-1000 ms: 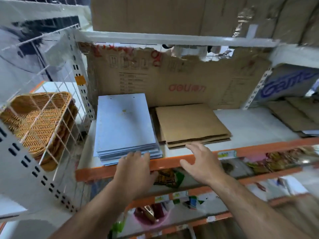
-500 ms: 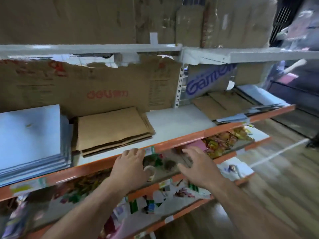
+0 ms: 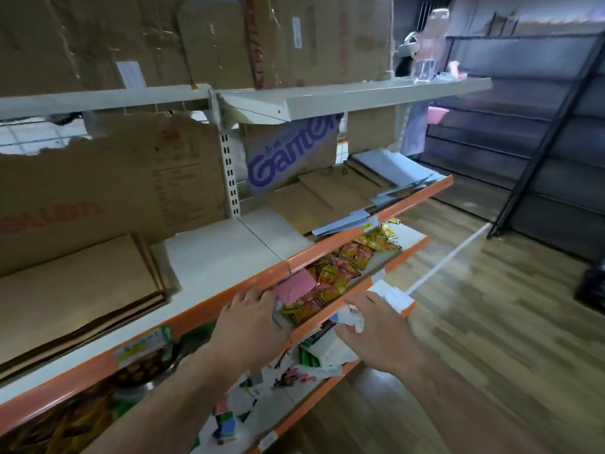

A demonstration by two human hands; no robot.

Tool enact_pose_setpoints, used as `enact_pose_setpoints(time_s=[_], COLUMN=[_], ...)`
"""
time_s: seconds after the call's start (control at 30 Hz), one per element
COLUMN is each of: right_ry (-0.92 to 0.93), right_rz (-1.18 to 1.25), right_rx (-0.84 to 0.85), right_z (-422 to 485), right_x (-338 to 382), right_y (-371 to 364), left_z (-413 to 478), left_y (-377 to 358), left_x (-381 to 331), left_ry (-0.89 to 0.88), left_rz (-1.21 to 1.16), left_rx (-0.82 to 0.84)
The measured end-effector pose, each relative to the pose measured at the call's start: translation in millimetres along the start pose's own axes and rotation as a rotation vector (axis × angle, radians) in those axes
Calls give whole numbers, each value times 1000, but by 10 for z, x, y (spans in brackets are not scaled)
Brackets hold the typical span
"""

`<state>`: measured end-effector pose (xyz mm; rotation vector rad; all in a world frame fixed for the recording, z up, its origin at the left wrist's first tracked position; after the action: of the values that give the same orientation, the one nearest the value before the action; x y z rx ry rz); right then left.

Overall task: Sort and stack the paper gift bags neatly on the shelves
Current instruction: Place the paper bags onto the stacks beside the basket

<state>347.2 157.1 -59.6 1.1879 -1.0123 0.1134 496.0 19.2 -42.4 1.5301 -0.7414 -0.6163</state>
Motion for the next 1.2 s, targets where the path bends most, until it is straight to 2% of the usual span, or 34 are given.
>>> enact_pose_setpoints(time_s=[0.2, 0.53, 0.8, 1.0, 1.2], right_ry=[-93, -135, -169, -84, 44], right_rz=[-39, -47, 2, -7, -12], right_rx=[-63, -211, -197, -140, -41], right_z=[591, 1916, 2679, 3321, 4042], right_x=[-633, -1401, -2001, -2537, -2949], right_y=[539, 1515, 1929, 2277, 2725], left_z=[996, 2789, 3774, 4377, 4860], left_y=[-1, 301, 419, 393, 488], left_x=[-650, -1696, -2278, -2727, -3080], left_ry=[-99, -268, -311, -244, -42], left_rz=[-46, -87, -78, -76, -137], left_rx=[-7, -40, -92, -66, -45])
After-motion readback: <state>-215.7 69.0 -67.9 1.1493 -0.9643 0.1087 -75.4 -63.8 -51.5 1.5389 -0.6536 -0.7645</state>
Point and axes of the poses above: each hand's wrist, its own z-axis towards the middle knuckle, its own y-axis out of the back of the hand, x = y × z, the point moved 10 cm from there along z, towards the middle knuckle, and after that the axes turned 14 degrees about z, right-handed, at the moved point
